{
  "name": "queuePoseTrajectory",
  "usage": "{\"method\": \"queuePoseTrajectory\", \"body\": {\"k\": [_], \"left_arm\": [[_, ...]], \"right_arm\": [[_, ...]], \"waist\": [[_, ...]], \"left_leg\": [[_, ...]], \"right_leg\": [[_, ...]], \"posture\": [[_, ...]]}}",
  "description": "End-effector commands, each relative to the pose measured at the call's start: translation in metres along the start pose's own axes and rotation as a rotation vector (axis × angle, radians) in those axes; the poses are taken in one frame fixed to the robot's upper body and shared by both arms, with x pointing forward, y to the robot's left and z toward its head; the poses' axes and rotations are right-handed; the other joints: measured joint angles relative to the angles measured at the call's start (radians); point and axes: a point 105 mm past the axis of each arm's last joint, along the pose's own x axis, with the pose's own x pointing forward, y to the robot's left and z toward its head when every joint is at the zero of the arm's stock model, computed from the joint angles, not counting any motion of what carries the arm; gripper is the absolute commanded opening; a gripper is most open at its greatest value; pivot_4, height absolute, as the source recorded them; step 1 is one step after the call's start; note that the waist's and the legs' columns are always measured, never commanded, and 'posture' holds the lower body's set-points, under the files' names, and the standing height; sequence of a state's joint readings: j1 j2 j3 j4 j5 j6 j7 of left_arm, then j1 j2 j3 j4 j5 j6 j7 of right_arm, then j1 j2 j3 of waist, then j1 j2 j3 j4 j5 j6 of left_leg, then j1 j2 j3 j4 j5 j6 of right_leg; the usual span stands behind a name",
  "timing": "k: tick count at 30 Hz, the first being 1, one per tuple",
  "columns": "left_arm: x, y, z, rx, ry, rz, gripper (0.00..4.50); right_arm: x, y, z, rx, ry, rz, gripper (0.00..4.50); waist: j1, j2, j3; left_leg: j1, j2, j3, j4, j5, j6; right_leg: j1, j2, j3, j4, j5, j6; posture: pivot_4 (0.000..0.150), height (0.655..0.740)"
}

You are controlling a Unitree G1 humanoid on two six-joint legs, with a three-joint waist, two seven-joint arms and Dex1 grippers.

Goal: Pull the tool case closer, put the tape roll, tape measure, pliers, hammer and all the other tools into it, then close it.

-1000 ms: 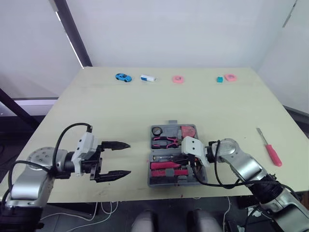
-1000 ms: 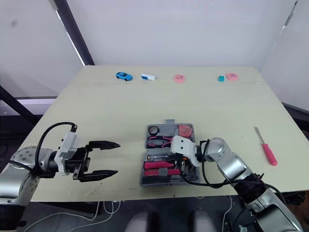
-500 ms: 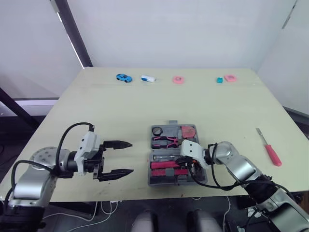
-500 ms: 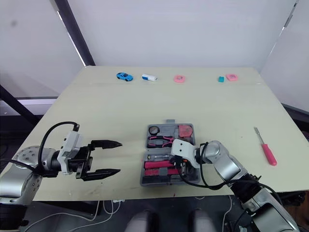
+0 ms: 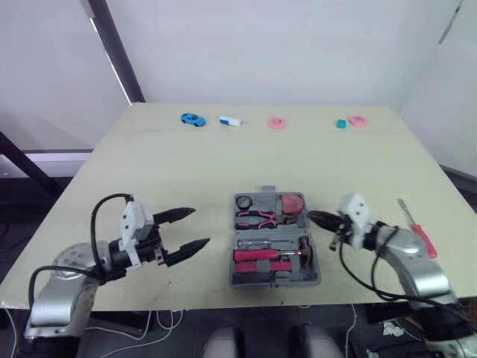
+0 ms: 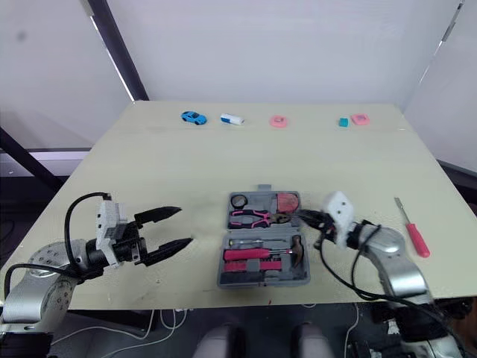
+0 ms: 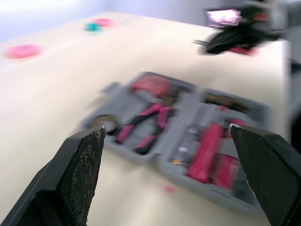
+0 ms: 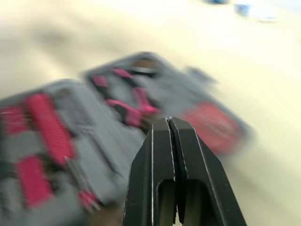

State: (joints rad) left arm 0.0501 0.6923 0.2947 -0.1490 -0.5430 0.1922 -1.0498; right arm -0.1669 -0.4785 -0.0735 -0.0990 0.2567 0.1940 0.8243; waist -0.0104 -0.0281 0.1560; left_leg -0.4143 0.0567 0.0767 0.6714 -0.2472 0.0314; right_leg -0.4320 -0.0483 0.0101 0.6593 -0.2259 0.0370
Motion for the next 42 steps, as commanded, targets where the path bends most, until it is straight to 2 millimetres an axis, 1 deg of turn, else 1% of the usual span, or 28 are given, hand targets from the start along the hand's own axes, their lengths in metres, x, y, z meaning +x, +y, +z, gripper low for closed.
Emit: {"method": "queuePoseTrajectory", "body": {"k": [1, 6, 9, 11, 12, 14, 16, 17, 18, 19, 20, 27, 29, 31, 33, 36, 39, 42], "left_arm": [[-0.011, 0.014, 0.002, 0.016, -0.004, 0.140, 4.50], [-0.028, 0.022, -0.009, -0.015, 0.010, 0.256, 4.50], [-0.038, 0.023, -0.019, -0.036, 0.030, 0.302, 4.50], [-0.044, 0.023, -0.024, -0.045, 0.042, 0.328, 4.50], [-0.047, 0.024, -0.026, -0.054, 0.044, 0.342, 4.50], [-0.052, 0.024, -0.031, -0.067, 0.050, 0.371, 4.50], [-0.059, 0.024, -0.037, -0.077, 0.064, 0.399, 4.50], [-0.062, 0.024, -0.039, -0.081, 0.069, 0.410, 4.50], [-0.066, 0.023, -0.042, -0.090, 0.077, 0.422, 4.50], [-0.070, 0.022, -0.045, -0.097, 0.085, 0.431, 4.50], [-0.074, 0.021, -0.049, -0.104, 0.094, 0.438, 4.50], [-0.089, 0.022, -0.063, -0.129, 0.128, 0.476, 4.50], [-0.090, 0.023, -0.064, -0.129, 0.131, 0.484, 4.50], [-0.091, 0.022, -0.066, -0.132, 0.131, 0.489, 4.50], [-0.090, 0.020, -0.067, -0.134, 0.130, 0.486, 4.50], [-0.090, 0.020, -0.065, -0.128, 0.128, 0.483, 4.50], [-0.087, 0.021, -0.061, -0.118, 0.121, 0.475, 4.50], [-0.081, 0.021, -0.053, -0.096, 0.105, 0.441, 4.50]], "right_arm": [[-0.031, -0.025, 0.015, 0.002, -0.090, -0.153, 0.03], [-0.071, -0.040, -0.003, 0.067, -0.068, -0.299, 0.03], [-0.098, -0.048, -0.012, 0.115, -0.067, -0.394, 0.03], [-0.115, -0.050, -0.018, 0.119, -0.053, -0.438, 0.55], [-0.125, -0.051, -0.021, 0.122, -0.042, -0.457, 0.71], [-0.141, -0.050, -0.027, 0.131, -0.024, -0.486, 1.58], [-0.156, -0.050, -0.033, 0.150, -0.011, -0.523, 2.54], [-0.162, -0.049, -0.035, 0.154, -0.003, -0.537, 3.14], [-0.168, -0.049, -0.039, 0.161, 0.007, -0.551, 3.61], [-0.174, -0.049, -0.041, 0.167, 0.014, -0.567, 4.19], [-0.181, -0.049, -0.045, 0.180, 0.024, -0.589, 4.42], [-0.224, -0.047, -0.075, 0.269, 0.081, -0.704, 4.42], [-0.228, -0.047, -0.078, 0.281, 0.082, -0.719, 4.42], [-0.232, -0.043, -0.084, 0.281, 0.112, -0.713, 4.42], [-0.233, -0.040, -0.087, 0.283, 0.123, -0.706, 4.42], [-0.229, -0.042, -0.086, 0.286, 0.116, -0.700, 4.42], [-0.225, -0.045, -0.085, 0.294, 0.111, -0.692, 4.42], [-0.216, -0.052, -0.082, 0.291, 0.116, -0.684, 4.42]], "waist": [[-0.002, 0.000, 0.000], [-0.001, 0.000, 0.000], [-0.001, 0.000, 0.000], [-0.001, 0.000, 0.000], [-0.001, 0.000, 0.000], [0.001, 0.000, 0.000], [0.001, 0.000, 0.000], [0.000, 0.000, 0.000], [0.000, 0.000, 0.000], [-0.002, 0.000, 0.000], [-0.003, 0.000, -0.001], [-0.001, 0.001, -0.001], [-0.001, 0.001, -0.001], [-0.001, 0.001, -0.001], [-0.001, 0.001, -0.002], [-0.002, 0.002, -0.002], [-0.002, 0.002, -0.002], [-0.002, 0.002, -0.002]], "left_leg": [[0.000, 0.000, 0.000, 0.000, 0.000, 0.000], [0.001, 0.000, 0.000, -0.001, 0.000, 0.000], [0.001, 0.000, 0.000, 0.000, 0.000, 0.000], [0.001, 0.000, 0.000, 0.000, 0.000, 0.000], [0.001, 0.000, 0.000, 0.000, 0.000, 0.000], [0.001, 0.000, 0.000, 0.000, 0.000, 0.000], [0.001, 0.000, -0.001, 0.000, 0.000, 0.000], [0.001, 0.000, -0.001, 0.000, 0.000, 0.000], [0.001, 0.000, -0.002, 0.000, 0.000, 0.000], [0.002, 0.000, -0.003, 0.000, 0.000, 0.000], [0.002, 0.001, -0.002, 0.000, 0.000, 0.000], [0.003, 0.001, -0.003, 0.000, 0.000, 0.000], [0.002, 0.001, -0.003, -0.001, 0.000, 0.000], [0.002, 0.001, -0.003, -0.001, 0.000, 0.000], [0.002, 0.002, -0.003, -0.001, 0.000, 0.000], [0.002, 0.002, -0.002, -0.001, 0.000, 0.000], [0.002, 0.002, -0.003, -0.001, 0.000, 0.000], [0.002, 0.002, -0.003, -0.001, 0.000, 0.000]], "right_leg": [[0.000, 0.000, 0.000, 0.000, 0.000, 0.000], [0.000, 0.001, 0.000, 0.001, 0.000, 0.000], [0.000, 0.000, 0.001, 0.000, 0.000, 0.000], [0.000, 0.000, 0.001, 0.000, 0.000, 0.000], [0.000, 0.000, 0.002, 0.000, 0.000, 0.000], [0.000, 0.000, 0.001, 0.000, 0.000, 0.000], [0.000, 0.000, 0.001, 0.000, -0.001, 0.001], [0.000, 0.000, 0.001, 0.000, -0.001, 0.001], [0.000, 0.000, 0.001, 0.000, -0.001, 0.001], [0.000, 0.000, 0.002, 0.000, -0.001, 0.002], [0.000, 0.000, 0.002, 0.000, -0.002, 0.003], [0.000, -0.002, 0.002, 0.000, -0.002, 0.003], [0.000, -0.003, 0.002, 0.000, -0.002, 0.003], [0.000, -0.003, 0.002, 0.000, -0.002, 0.003], [0.000, -0.004, 0.002, -0.001, -0.002, 0.003], [0.000, -0.005, 0.002, -0.001, -0.002, 0.003], [0.000, -0.005, 0.002, -0.001, -0.002, 0.003], [0.000, -0.005, 0.002, -0.001, -0.002, 0.003]], "posture": [[0.150, 0.7395], [0.150, 0.7395], [0.150, 0.7395], [0.150, 0.7395], [0.150, 0.7395], [0.150, 0.7395], [0.150, 0.7395], [0.150, 0.7395], [0.150, 0.7395], [0.150, 0.7395], [0.150, 0.7395], [0.150, 0.7395], [0.150, 0.7395], [0.150, 0.7395], [0.150, 0.7395], [0.150, 0.7395], [0.150, 0.7395], [0.150, 0.7395]]}}
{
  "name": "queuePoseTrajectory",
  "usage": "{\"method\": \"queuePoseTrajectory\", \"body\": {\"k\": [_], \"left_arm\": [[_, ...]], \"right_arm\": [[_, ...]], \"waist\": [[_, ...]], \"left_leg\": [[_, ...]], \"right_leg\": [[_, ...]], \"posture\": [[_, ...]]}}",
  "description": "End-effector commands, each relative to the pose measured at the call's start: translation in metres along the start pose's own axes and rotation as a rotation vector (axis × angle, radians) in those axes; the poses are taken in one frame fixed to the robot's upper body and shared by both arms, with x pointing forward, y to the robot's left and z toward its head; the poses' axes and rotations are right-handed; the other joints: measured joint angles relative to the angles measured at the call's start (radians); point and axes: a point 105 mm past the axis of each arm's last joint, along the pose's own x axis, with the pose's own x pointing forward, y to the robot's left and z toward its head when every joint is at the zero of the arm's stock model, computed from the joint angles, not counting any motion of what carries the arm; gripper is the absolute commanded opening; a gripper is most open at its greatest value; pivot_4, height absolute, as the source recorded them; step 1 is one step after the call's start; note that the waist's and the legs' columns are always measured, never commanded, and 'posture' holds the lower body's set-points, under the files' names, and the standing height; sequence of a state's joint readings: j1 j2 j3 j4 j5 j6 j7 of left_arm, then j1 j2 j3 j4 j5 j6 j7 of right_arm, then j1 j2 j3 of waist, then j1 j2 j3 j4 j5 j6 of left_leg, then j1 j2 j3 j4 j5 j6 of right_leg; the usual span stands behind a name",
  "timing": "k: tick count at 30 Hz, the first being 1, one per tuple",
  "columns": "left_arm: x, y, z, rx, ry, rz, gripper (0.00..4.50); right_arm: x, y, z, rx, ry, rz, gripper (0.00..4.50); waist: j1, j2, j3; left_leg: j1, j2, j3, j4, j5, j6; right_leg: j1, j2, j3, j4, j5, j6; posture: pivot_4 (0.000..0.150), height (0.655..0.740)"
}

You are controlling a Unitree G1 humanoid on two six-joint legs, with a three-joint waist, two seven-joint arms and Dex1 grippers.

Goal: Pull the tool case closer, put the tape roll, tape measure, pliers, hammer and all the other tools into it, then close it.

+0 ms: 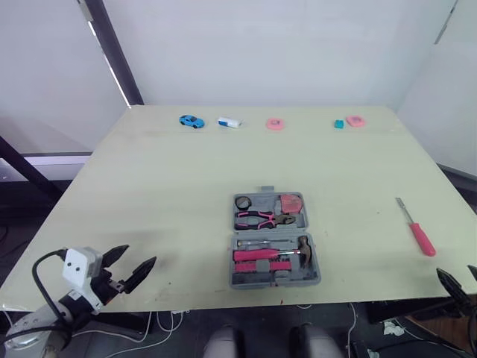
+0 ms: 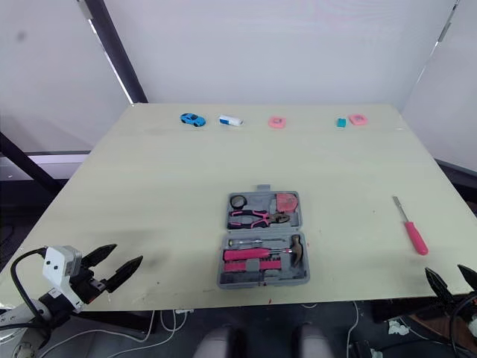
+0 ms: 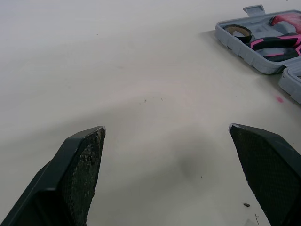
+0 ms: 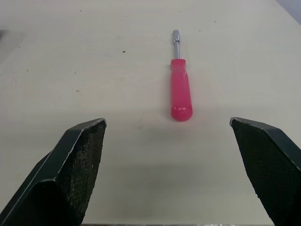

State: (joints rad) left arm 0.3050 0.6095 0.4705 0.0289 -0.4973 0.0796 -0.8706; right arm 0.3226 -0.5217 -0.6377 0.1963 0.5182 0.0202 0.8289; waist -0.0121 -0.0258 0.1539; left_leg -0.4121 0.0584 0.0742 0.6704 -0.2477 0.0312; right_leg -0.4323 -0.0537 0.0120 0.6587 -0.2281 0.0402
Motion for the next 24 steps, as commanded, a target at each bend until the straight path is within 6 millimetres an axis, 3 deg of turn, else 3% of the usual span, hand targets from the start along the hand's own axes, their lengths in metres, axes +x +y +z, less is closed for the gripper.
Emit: {"method": "queuePoseTrajectory", "body": {"k": [1, 6, 14, 18, 24], "left_arm": [[0.005, -0.004, 0.024, 0.074, -0.061, -0.043, 4.50], [0.013, -0.025, 0.039, 0.119, -0.095, -0.165, 4.50], [0.029, -0.062, 0.075, 0.162, -0.168, -0.385, 4.50], [0.033, -0.087, 0.101, 0.191, -0.220, -0.537, 4.50], [0.036, -0.114, 0.125, 0.242, -0.230, -0.705, 4.50]], "right_arm": [[0.012, -0.002, 0.019, -0.021, -0.027, -0.003, 4.42], [0.036, 0.002, 0.036, -0.002, -0.022, 0.015, 4.42], [0.081, 0.002, 0.045, -0.037, 0.069, 0.047, 4.42], [0.109, -0.009, 0.048, -0.019, 0.153, -0.016, 4.42], [0.132, -0.016, 0.052, -0.028, 0.224, -0.044, 4.42]], "waist": [[0.000, 0.000, 0.000], [-0.001, 0.000, 0.000], [0.001, 0.000, 0.000], [-0.001, 0.000, 0.000], [-0.001, 0.000, 0.000]], "left_leg": [[0.000, 0.000, 0.000, 0.000, 0.000, 0.000], [0.000, 0.000, 0.000, 0.000, 0.000, 0.000], [-0.001, -0.003, 0.000, 0.000, 0.000, 0.001], [-0.001, -0.003, 0.000, 0.000, 0.000, 0.001], [-0.002, -0.003, 0.002, -0.001, 0.000, 0.001]], "right_leg": [[0.000, 0.000, 0.000, 0.000, 0.000, 0.000], [0.000, 0.000, 0.000, 0.000, 0.002, -0.003], [0.000, 0.002, 0.000, 0.000, 0.002, -0.003], [0.000, 0.004, 0.001, 0.000, 0.002, -0.003], [0.000, 0.006, 0.000, -0.001, 0.002, -0.003]], "posture": [[0.150, 0.7395], [0.150, 0.7395], [0.150, 0.7395], [0.150, 0.7395], [0.150, 0.7395]]}}
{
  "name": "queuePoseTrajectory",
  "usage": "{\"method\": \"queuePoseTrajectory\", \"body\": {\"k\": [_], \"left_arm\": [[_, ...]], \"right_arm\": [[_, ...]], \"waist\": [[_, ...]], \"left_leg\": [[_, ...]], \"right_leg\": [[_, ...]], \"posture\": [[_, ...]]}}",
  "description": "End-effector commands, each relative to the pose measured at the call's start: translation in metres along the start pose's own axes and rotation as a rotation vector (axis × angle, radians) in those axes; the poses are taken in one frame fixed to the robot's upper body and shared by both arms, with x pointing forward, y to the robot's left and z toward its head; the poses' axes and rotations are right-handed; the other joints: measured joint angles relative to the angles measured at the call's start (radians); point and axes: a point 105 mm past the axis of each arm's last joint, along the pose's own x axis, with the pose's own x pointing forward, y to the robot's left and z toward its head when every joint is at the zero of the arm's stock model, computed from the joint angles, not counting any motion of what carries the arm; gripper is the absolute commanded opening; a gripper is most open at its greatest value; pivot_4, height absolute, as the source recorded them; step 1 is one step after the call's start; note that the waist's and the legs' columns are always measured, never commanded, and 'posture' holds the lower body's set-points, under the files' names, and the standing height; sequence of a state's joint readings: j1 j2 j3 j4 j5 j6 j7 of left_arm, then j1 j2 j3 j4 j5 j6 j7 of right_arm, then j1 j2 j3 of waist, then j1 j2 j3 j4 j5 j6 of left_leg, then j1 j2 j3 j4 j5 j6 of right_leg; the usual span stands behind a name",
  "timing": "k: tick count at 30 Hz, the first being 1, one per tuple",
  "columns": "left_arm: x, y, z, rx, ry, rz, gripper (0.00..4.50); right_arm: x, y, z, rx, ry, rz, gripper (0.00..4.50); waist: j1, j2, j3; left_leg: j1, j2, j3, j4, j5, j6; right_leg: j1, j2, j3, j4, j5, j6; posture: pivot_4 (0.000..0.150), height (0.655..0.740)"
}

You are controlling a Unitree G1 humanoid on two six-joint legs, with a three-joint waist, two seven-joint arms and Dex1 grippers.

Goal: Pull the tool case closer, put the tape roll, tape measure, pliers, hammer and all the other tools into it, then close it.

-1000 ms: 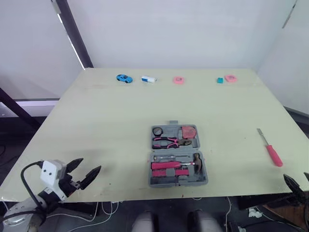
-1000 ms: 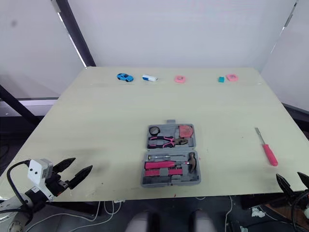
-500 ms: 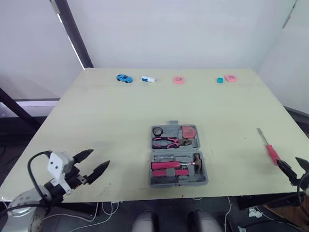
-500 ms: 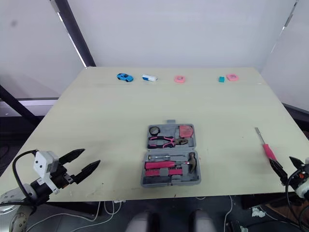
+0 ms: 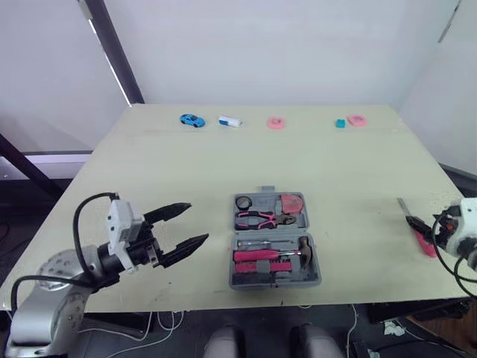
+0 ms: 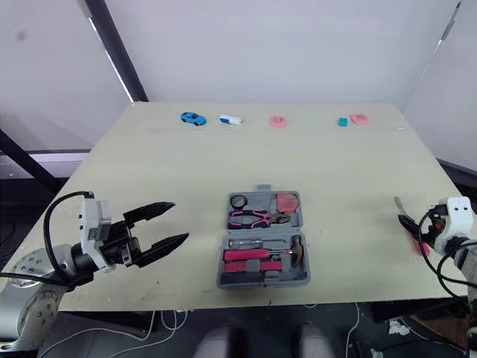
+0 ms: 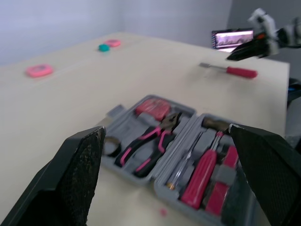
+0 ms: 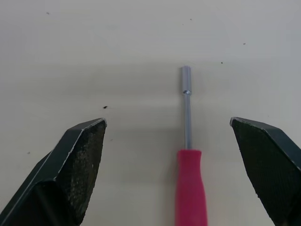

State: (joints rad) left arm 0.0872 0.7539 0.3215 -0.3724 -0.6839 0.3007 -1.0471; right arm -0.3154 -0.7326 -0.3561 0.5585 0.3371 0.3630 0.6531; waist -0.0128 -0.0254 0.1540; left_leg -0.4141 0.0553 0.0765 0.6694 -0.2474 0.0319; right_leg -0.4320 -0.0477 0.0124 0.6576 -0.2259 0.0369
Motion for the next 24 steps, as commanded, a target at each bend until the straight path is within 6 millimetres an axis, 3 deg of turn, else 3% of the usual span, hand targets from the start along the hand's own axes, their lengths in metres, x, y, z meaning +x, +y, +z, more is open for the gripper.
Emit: {"method": "queuePoseTrajectory", "body": {"k": [1, 16, 19, 20, 24], "left_arm": [[0.013, -0.014, 0.020, 0.059, -0.021, -0.126, 4.50], [0.037, -0.029, 0.055, 0.069, -0.052, -0.397, 4.50], [0.040, -0.031, 0.057, 0.075, -0.057, -0.414, 4.50], [0.041, -0.031, 0.057, 0.076, -0.058, -0.418, 4.50], [0.042, -0.033, 0.057, 0.075, -0.061, -0.431, 4.50]], "right_arm": [[0.006, -0.012, 0.003, -0.014, 0.055, -0.052, 4.42], [0.024, -0.007, -0.015, 0.062, 0.182, -0.023, 4.42], [0.025, -0.004, -0.019, 0.039, 0.204, -0.010, 3.61], [0.025, -0.003, -0.021, 0.047, 0.211, -0.007, 2.91], [0.025, -0.001, -0.025, 0.022, 0.222, -0.007, 1.34]], "waist": [[0.000, 0.000, 0.000], [-0.005, 0.000, 0.000], [-0.004, 0.000, 0.000], [-0.004, 0.000, 0.000], [-0.004, 0.000, 0.000]], "left_leg": [[0.000, 0.000, 0.000, 0.000, 0.000, 0.000], [0.000, 0.000, 0.001, 0.001, 0.000, 0.000], [0.000, 0.000, 0.001, 0.001, 0.000, 0.000], [0.000, 0.000, 0.001, 0.001, 0.000, 0.000], [0.000, 0.000, 0.001, 0.001, 0.000, 0.000]], "right_leg": [[0.000, 0.000, 0.000, 0.000, 0.000, 0.000], [0.000, 0.001, 0.002, 0.000, 0.002, 0.004], [0.000, 0.001, 0.002, 0.001, 0.002, 0.004], [0.000, 0.001, 0.002, 0.001, 0.002, 0.004], [0.000, 0.001, 0.002, 0.000, 0.002, 0.004]], "posture": [[0.150, 0.7395], [0.150, 0.7395], [0.150, 0.7395], [0.150, 0.7395], [0.150, 0.7395]]}}
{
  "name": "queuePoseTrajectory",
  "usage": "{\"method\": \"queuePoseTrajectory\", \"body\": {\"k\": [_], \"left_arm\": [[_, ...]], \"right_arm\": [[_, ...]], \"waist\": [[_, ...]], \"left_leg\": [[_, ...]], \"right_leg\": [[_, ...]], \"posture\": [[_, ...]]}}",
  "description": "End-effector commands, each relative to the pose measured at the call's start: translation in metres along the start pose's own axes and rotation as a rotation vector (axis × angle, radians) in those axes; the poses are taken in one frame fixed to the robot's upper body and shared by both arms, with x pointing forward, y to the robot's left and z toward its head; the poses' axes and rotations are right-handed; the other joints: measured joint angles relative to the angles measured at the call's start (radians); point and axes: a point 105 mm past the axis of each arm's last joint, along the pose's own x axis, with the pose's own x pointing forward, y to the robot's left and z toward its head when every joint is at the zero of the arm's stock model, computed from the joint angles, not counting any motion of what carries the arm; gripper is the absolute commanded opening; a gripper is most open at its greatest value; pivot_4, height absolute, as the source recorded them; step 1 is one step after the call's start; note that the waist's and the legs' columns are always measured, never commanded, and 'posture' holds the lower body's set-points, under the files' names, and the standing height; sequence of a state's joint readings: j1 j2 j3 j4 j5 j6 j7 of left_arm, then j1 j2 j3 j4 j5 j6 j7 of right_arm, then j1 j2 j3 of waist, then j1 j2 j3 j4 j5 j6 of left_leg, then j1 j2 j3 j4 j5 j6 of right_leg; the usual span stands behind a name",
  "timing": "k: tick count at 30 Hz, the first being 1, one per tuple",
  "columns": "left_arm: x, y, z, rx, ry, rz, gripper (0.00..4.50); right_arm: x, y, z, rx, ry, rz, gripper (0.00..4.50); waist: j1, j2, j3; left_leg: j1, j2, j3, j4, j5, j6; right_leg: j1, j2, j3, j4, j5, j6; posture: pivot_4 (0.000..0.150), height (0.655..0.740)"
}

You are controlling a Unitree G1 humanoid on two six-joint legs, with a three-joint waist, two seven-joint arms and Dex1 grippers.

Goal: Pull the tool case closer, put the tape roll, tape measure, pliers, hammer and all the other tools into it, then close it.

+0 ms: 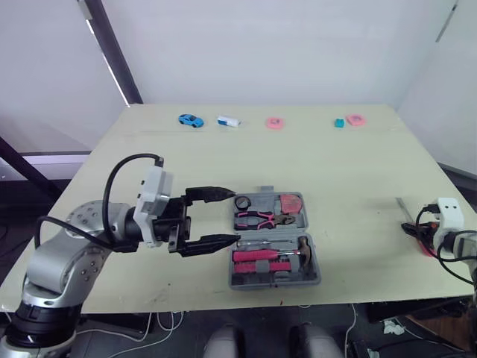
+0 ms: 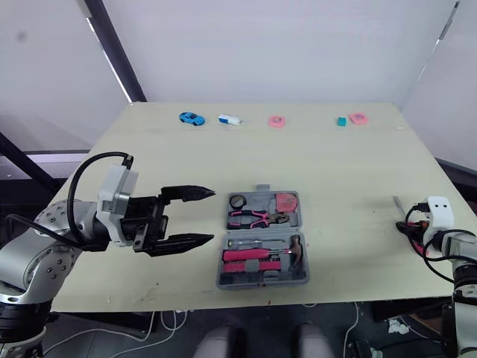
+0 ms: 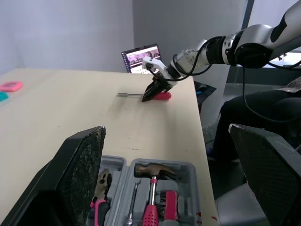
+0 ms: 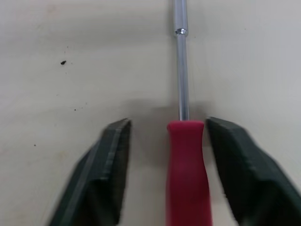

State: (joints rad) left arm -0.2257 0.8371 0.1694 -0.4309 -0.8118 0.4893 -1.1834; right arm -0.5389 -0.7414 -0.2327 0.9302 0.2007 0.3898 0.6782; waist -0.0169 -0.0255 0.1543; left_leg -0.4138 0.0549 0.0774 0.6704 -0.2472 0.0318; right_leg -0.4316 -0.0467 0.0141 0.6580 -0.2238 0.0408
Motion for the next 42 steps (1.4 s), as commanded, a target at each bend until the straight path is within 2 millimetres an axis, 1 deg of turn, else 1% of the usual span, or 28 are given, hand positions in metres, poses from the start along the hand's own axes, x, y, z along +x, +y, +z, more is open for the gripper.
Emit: {"method": "queuePoseTrajectory", "body": {"k": [1, 2, 5, 8, 11, 15, 19, 23, 26, 28, 30, 32, 42], "left_arm": [[0.003, -0.006, 0.006, 0.027, -0.016, -0.037, 4.50], [0.003, -0.006, 0.006, 0.027, -0.015, -0.038, 4.50], [0.003, -0.006, 0.005, 0.025, -0.014, -0.039, 4.50], [0.003, -0.006, 0.002, 0.022, -0.012, -0.043, 4.50], [0.003, -0.008, 0.002, 0.022, -0.014, -0.044, 4.50], [0.004, -0.008, -0.001, 0.022, -0.014, -0.049, 4.50], [0.005, -0.009, -0.003, 0.027, -0.009, -0.060, 4.50], [0.005, -0.009, -0.003, 0.030, -0.008, -0.063, 4.50], [0.005, -0.009, -0.003, 0.033, -0.007, -0.064, 4.50], [0.005, -0.010, -0.003, 0.034, -0.007, -0.065, 4.50], [0.006, -0.011, -0.002, 0.035, -0.009, -0.072, 4.50], [0.007, -0.012, -0.002, 0.035, -0.009, -0.077, 4.50], [0.005, -0.012, -0.002, 0.037, 0.002, -0.089, 4.50]], "right_arm": [[-0.001, 0.001, 0.004, -0.033, -0.011, 0.003, 0.77], [-0.002, 0.001, 0.005, -0.046, -0.013, 0.001, 0.42], [-0.006, 0.003, 0.010, -0.074, -0.026, 0.006, 0.43], [-0.011, 0.012, 0.019, -0.108, -0.042, 0.024, 0.43], [-0.017, 0.033, 0.028, -0.094, -0.046, 0.068, 0.43], [-0.021, 0.074, 0.032, -0.070, -0.054, 0.146, 0.43], [-0.021, 0.114, 0.033, -0.031, -0.076, 0.123, 0.43], [-0.023, 0.136, 0.029, -0.016, -0.086, 0.046, 0.43], [-0.028, 0.155, 0.023, -0.008, -0.085, 0.031, 0.43], [-0.031, 0.161, 0.021, -0.003, -0.084, 0.026, 0.43], [-0.034, 0.171, 0.010, 0.006, -0.063, 0.052, 0.43], [-0.036, 0.177, 0.002, 0.015, -0.049, 0.059, 0.43], [-0.029, 0.182, -0.022, 0.089, -0.026, 0.035, 0.43]], "waist": [[-0.001, 0.000, 0.000], [-0.001, 0.000, 0.000], [0.000, 0.000, 0.000], [0.002, 0.000, 0.000], [0.001, 0.000, 0.000], [0.001, 0.000, 0.000], [0.004, 0.001, 0.000], [0.006, 0.001, 0.000], [0.006, 0.001, 0.000], [0.005, 0.001, 0.000], [0.005, 0.001, 0.000], [0.004, 0.001, 0.000], [0.002, 0.001, 0.000]], "left_leg": [[0.000, 0.000, 0.000, 0.000, 0.000, 0.000], [0.000, 0.000, 0.000, 0.000, 0.000, 0.000], [0.000, 0.000, 0.000, 0.000, 0.000, 0.000], [0.000, 0.000, 0.000, 0.000, 0.000, 0.000], [0.000, 0.000, 0.000, 0.000, 0.000, 0.000], [0.001, 0.001, -0.002, 0.000, 0.000, 0.000], [0.000, 0.001, -0.002, 0.000, 0.000, 0.000], [-0.001, 0.001, -0.002, 0.000, 0.000, 0.000], [-0.001, 0.001, -0.002, 0.000, 0.000, 0.000], [-0.001, 0.001, -0.002, 0.000, 0.000, 0.000], [-0.001, 0.001, -0.002, 0.000, 0.000, 0.000], [-0.001, 0.001, -0.003, 0.000, 0.000, 0.000], [-0.001, 0.001, -0.003, 0.000, 0.000, 0.000]], "right_leg": [[0.000, 0.000, 0.000, 0.000, 0.000, 0.000], [0.000, 0.000, 0.000, 0.000, 0.000, 0.000], [0.000, 0.000, 0.000, 0.000, 0.000, 0.000], [0.000, 0.000, 0.000, 0.000, 0.000, 0.000], [0.000, 0.000, 0.000, 0.000, 0.000, 0.001], [0.000, 0.001, 0.000, 0.001, 0.000, 0.001], [0.000, 0.001, -0.001, 0.001, -0.001, 0.001], [-0.001, 0.000, -0.001, 0.000, 0.000, 0.000], [-0.001, 0.000, -0.002, 0.000, 0.000, 0.000], [-0.001, 0.000, -0.002, 0.000, -0.001, 0.000], [-0.001, 0.000, -0.002, 0.000, -0.001, -0.001], [-0.001, 0.000, -0.002, 0.000, -0.002, -0.002], [-0.001, 0.000, -0.002, 0.000, -0.003, -0.002]], "posture": [[0.150, 0.7395], [0.150, 0.7395], [0.150, 0.7395], [0.150, 0.7395], [0.150, 0.7395], [0.150, 0.7395], [0.150, 0.7395], [0.150, 0.7395], [0.150, 0.7395], [0.150, 0.7395], [0.150, 0.7395], [0.150, 0.7395], [0.150, 0.7395]]}}
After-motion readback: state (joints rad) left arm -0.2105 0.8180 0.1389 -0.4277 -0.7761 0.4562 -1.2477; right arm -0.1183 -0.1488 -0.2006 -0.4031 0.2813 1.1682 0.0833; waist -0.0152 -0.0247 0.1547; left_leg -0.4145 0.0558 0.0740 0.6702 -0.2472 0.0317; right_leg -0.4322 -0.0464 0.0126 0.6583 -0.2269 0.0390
